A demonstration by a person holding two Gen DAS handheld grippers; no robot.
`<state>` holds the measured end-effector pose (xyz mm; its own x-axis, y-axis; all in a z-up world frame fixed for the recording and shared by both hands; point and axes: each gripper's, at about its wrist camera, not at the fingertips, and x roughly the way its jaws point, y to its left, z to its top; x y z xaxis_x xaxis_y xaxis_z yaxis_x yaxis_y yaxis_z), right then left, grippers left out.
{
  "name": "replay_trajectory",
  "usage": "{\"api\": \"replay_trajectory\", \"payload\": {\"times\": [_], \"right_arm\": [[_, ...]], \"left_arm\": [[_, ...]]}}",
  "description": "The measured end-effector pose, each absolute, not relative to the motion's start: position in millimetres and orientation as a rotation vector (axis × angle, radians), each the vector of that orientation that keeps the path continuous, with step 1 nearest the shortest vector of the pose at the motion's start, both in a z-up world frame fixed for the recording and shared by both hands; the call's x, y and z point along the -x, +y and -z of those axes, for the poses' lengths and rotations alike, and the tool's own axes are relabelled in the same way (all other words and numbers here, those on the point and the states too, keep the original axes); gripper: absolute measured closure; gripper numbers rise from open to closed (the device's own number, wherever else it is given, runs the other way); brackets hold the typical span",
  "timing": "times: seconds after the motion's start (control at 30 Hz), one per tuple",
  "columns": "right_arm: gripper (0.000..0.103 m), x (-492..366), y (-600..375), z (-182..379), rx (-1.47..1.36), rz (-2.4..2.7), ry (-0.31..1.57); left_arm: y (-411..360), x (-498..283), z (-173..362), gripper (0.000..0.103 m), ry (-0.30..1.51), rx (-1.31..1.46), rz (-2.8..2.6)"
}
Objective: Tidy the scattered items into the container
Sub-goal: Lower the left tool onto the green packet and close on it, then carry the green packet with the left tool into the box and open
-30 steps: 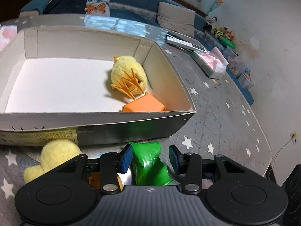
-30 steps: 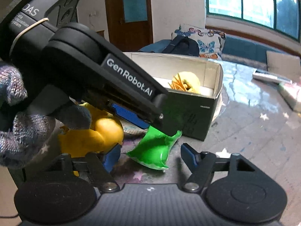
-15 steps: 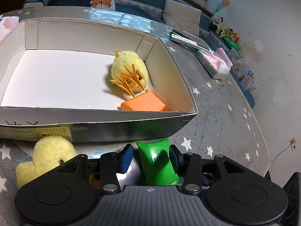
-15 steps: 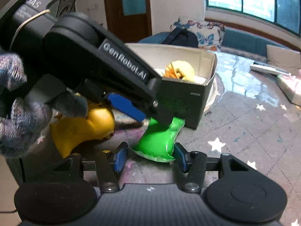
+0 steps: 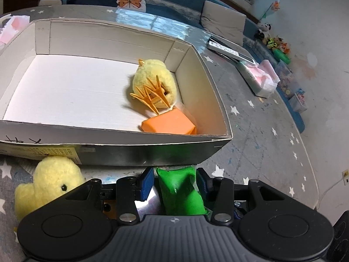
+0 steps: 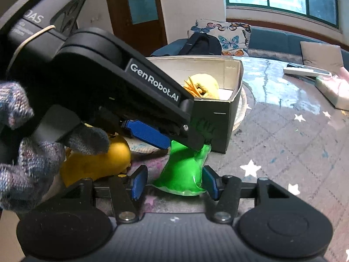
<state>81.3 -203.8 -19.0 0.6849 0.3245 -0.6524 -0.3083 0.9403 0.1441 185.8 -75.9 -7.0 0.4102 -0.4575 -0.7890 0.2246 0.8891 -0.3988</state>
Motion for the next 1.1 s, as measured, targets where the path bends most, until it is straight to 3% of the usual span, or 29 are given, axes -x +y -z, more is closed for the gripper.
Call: {"api": "replay_trajectory", "payload": {"times": [0.6,1.1], "right_arm": [[0.051,-85,-219,25,-0.052,-0.348,0.735],[0.052,-70,-221,14,-0.04,-0.37,0.71]], "left_arm": [[-94,-187,12,0.057,1.072,0.176,0.435],[-74,-173,-2,0.065,1.068,0.296,0.459]]}}
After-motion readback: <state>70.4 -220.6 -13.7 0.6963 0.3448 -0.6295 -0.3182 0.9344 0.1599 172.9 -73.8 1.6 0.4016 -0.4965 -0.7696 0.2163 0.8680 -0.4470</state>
